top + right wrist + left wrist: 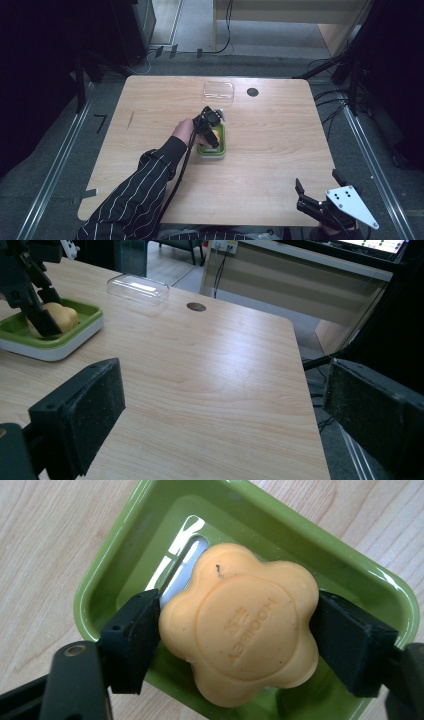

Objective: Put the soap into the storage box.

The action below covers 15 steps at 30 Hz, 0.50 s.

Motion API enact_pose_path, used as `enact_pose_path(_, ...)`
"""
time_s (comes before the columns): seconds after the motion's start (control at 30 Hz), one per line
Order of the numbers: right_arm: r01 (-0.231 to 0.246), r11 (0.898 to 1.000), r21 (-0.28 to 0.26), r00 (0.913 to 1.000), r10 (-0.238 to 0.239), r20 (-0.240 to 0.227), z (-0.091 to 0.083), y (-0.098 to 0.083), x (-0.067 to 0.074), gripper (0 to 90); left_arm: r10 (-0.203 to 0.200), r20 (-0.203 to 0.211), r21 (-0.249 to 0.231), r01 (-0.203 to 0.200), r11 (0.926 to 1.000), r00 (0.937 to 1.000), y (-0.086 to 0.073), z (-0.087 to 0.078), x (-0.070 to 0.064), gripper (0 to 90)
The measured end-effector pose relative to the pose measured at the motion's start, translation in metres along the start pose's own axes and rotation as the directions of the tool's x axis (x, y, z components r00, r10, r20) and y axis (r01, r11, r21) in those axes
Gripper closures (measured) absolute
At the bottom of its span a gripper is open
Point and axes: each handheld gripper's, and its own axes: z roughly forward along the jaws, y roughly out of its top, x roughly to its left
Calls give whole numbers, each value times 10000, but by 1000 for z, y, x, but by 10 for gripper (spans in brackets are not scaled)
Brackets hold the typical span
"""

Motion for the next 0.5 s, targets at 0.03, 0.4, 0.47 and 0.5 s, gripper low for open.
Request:
enact_pose_path(0.03,1,10000,-3,10000,-1,-2,0,0,0,38,4,-7,23,-4,10000,10000,0,0,0,205)
enact_pose_path(0.4,27,10000,-25,10000,-27,-25,0,0,0,38,-122,-115,-115,121,9999,9999,-2,-11,2,111)
enact_pose_path(0.47,65,10000,-45,10000,-65,-41,1,0,0,38,-144,-242,-69,142,9999,9996,-3,-13,2,101)
enact_pose_path(0.5,56,10000,-45,10000,-57,-59,1,1,0,38,-121,-193,-91,119,9999,9997,-4,-14,2,92)
